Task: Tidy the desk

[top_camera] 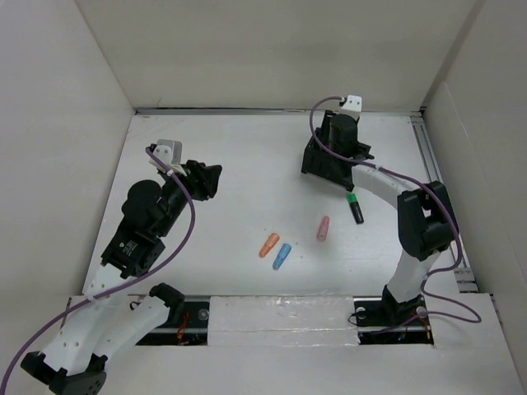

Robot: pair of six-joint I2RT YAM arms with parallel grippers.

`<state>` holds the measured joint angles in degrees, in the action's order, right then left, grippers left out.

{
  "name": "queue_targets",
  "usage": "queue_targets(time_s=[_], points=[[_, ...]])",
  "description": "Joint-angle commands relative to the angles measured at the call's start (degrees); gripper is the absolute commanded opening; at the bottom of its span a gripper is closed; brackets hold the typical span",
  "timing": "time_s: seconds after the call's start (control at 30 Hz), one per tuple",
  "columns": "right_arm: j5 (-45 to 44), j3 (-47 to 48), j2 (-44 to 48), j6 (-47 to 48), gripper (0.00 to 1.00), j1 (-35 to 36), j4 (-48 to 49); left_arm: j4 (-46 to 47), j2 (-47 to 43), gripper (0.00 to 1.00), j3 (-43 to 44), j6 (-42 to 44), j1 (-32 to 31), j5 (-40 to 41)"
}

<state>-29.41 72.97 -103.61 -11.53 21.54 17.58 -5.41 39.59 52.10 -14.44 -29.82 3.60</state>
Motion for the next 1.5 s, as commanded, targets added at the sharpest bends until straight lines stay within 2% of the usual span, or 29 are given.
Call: queue_targets(time_s=[0.0,0.1,0.17,0.27,0.3,0.37,0.4,0.43,0.5,0.57,0.6,0.7,0.77,0.8,0.83,1.03,1.23,1.37,1.47], points=[[0.5,-0.6,5.4,-1.0,0.58,1.3,1.9,2.9,-0.4,0.44,-0.2,0.1,0.3,-0.7],[-0.4,-4.3,9.5,-4.7,0.59,1.3,-0.6,2.9,-0.5,0.44,-0.1,-0.1,0.3,-1.0],[-0.7,-11.0,12.8,-8.3,0.54,1.3,-0.5,2.9,-0.6,0.44,-0.1,-0.2,0.3,-1.7],[-1.7,-20.0,22.3,-14.1,0.15,0.6,0.8,2.9,-0.7,0.44,-0.1,-0.2,0.3,-1.7],[-1.6,-25.8,26.9,-15.6,0.01,0.6,0.9,2.6,-0.7,0.44,0.1,-0.2,0.3,-0.9],[-0.1,-31.2,30.9,-19.4,0.0,-0.9,-0.7,2.9,-1.2,0.44,-0.1,-0.2,0.3,-1.0],[1.2,-33.7,32.6,-22.9,0.0,-2.3,-1.4,3.1,-1.5,0.44,-0.2,-0.2,0.3,-1.7],[4.0,-37.9,35.0,-24.4,0.05,-3.1,-2.8,3.2,-1.6,0.44,-0.3,-0.2,0.3,-1.6],[7.5,-40.7,36.1,-26.3,0.23,-6.1,-5.0,2.7,-1.5,0.44,0.2,-0.1,0.3,-1.3],[10.9,-42.3,35.9,-27.1,0.31,-7.6,-9.1,2.4,-2.1,0.44,0.4,0.0,0.3,-1.0],[11.8,-42.8,35.5,-26.8,0.45,-8.3,-9.1,2.8,-2.6,0.44,0.1,0.1,0.3,-1.1],[15.5,-42.1,31.9,-25.6,0.67,-10.6,-9.8,2.9,-3.0,0.44,0.0,0.1,0.3,-1.0],[17.5,-39.1,27.9,-23.6,0.62,-12.4,-11.2,2.9,-3.0,0.44,0.0,0.0,0.3,-1.6],[18.6,-37.7,26.9,-23.1,0.68,-12.4,-11.6,3.0,-2.9,0.44,-0.1,0.1,0.3,-2.0],[20.2,-36.7,25.9,-22.7,0.68,-13.2,-12.5,3.1,-2.6,0.44,-0.1,0.1,0.3,-2.4],[27.0,-30.4,18.5,-20.8,0.62,-13.7,-16.0,2.9,-1.9,0.45,0.1,0.0,0.3,-2.9],[30.8,-30.3,18.9,-19.8,0.62,-16.0,-19.2,2.9,-3.5,0.45,0.1,0.2,0.3,-1.7],[26.2,-31.4,21.2,-20.3,0.62,-16.0,-21.5,3.0,-4.2,0.45,0.2,0.2,0.3,-1.5],[26.6,-31.7,21.8,-20.0,0.62,-16.0,-22.4,2.9,-4.4,0.45,0.1,0.2,0.3,-1.4]])
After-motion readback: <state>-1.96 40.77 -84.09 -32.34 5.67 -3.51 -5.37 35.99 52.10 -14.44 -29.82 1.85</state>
